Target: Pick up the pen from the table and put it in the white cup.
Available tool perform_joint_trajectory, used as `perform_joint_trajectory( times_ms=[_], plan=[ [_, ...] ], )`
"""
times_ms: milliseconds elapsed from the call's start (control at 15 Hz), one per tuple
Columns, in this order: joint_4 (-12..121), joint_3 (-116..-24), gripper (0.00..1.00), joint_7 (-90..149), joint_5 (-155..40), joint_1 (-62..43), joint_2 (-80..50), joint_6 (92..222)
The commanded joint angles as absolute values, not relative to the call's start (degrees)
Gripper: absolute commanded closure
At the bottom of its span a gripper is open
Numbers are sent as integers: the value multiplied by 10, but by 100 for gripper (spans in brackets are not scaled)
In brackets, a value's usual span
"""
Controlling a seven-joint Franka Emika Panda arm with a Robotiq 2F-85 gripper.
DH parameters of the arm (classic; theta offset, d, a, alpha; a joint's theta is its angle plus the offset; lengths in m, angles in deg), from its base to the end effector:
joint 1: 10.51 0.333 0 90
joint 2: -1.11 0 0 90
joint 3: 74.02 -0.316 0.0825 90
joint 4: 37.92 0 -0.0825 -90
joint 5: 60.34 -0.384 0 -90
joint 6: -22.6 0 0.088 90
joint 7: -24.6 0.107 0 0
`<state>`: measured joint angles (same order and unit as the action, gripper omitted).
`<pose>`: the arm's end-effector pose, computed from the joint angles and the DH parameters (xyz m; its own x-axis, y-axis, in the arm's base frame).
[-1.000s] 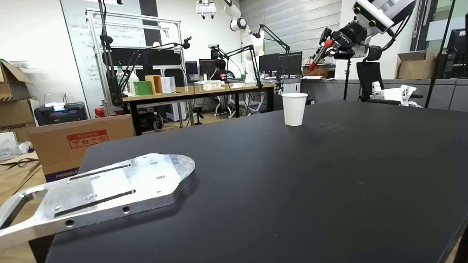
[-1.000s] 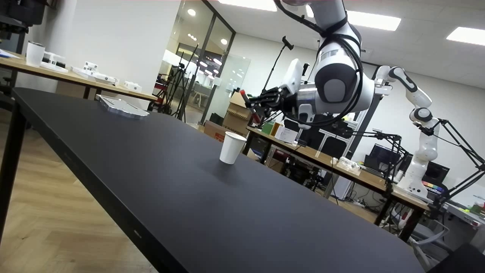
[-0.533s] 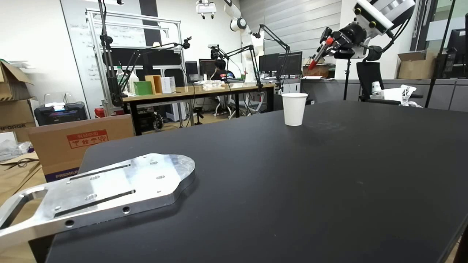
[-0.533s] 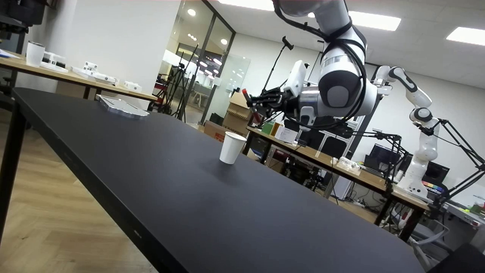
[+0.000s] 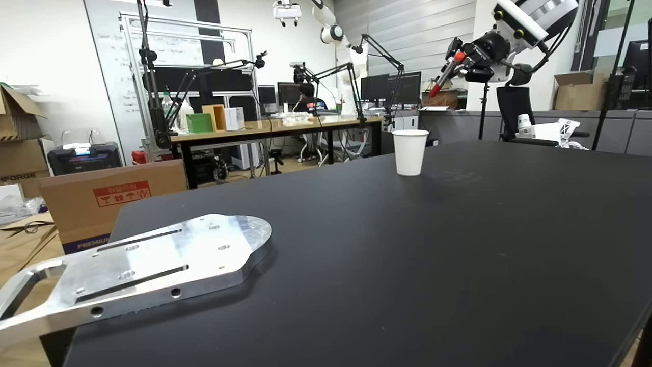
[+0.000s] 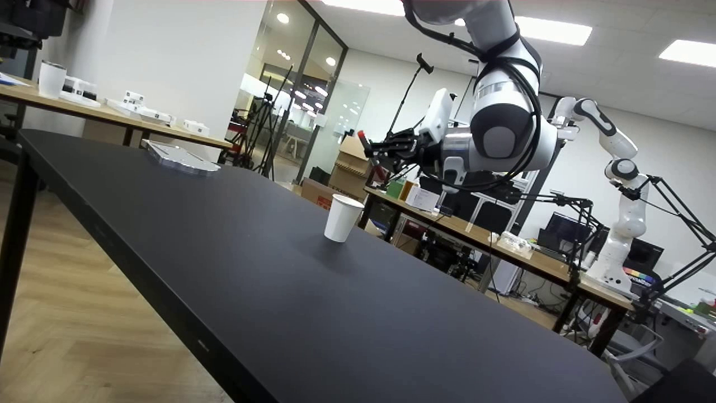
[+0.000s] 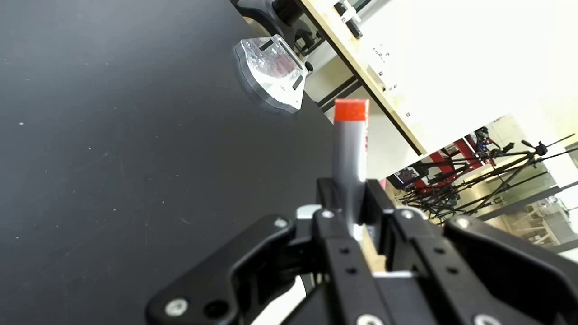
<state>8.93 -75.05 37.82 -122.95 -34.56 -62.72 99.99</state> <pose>0.7287 -0.1973 0.2664 0.7546 -0.2276 -0.6155 -0.6560 -0.2380 -0.7163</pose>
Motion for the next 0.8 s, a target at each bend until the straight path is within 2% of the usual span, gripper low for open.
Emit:
perform_joint_trajectory(
  times_ms=[0,67,133,733],
  plan=[
    [89,-751,80,378,-1229,-346,-628,1000],
    [88,-751,80,378,-1229,-346,-628,1000],
    [87,-751,95,378,-1230,-346,-629,999],
    [69,-766,95,403,-1248,-331,-661,1014]
  ],
)
